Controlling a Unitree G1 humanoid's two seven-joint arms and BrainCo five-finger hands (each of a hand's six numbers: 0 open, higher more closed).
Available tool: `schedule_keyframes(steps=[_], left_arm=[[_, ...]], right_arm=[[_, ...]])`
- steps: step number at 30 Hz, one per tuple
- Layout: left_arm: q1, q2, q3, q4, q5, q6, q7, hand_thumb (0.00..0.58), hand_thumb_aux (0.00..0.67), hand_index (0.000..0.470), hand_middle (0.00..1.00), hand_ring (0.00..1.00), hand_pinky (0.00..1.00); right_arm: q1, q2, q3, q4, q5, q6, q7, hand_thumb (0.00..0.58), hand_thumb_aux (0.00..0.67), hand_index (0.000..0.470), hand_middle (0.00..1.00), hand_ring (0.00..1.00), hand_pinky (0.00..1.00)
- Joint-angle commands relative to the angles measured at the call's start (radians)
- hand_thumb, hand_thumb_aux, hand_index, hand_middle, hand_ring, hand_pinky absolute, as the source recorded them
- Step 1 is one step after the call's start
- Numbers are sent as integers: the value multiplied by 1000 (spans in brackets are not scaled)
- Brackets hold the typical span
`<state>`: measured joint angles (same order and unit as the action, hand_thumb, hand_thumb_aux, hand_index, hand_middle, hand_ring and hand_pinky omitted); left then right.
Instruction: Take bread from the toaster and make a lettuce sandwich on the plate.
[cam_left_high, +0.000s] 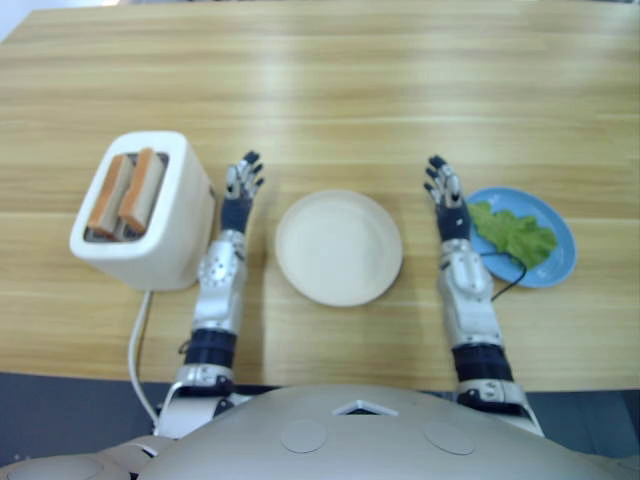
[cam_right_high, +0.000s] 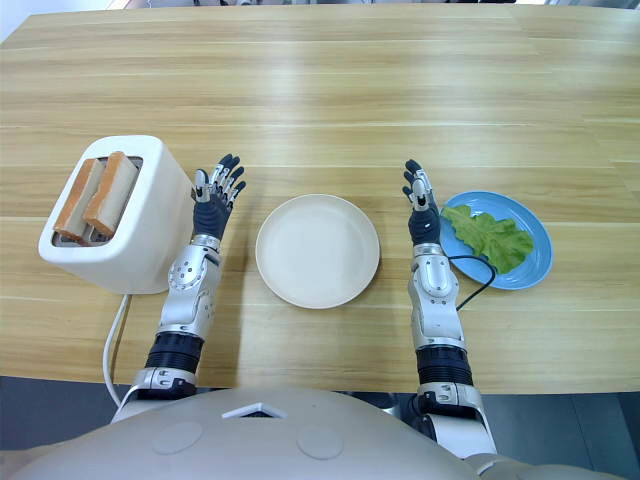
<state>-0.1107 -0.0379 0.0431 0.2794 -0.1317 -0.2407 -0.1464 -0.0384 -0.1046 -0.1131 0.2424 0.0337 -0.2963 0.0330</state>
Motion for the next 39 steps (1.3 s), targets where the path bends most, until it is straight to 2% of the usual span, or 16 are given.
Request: schedule_keyframes(steps=[1,16,20,24,27,31,34,39], left_arm=[[-3,8,5,-1,-2,4,0,0,0,0,0,0,0],[5,18,0,-36,-3,16,-32,0,0,0,0,0,0],[49,43,-55,-360,-10,131,-49,0,0,0,0,0,0],[38,152,-39,-814,-118,380,-67,0,0,0,0,0,0],[-17,292,112,-1023,-272,562,-45,0,0,0,0,0,0],[-59,492,397,-1097,-459,706,-24,0,0,0,0,0,0],[-13,653,600,-1060,-494,737,-92,0,0,0,0,0,0],[227,798,724,-927,-286,649,-231,0,0,0,0,0,0]], right_arm=[[7,5,-1,10,15,19,11,0,0,0,0,0,0],[5,-2,-3,23,20,43,21,0,0,0,0,0,0],[5,0,-1,33,16,39,19,0,0,0,0,0,0],[7,5,1,37,11,35,15,0,0,0,0,0,0],[6,11,5,44,6,29,11,0,0,0,0,0,0],[6,21,10,48,0,24,4,0,0,0,0,0,0],[9,28,13,50,-3,20,0,0,0,0,0,0,0],[16,33,14,48,-2,16,-3,0,0,0,0,0,0]])
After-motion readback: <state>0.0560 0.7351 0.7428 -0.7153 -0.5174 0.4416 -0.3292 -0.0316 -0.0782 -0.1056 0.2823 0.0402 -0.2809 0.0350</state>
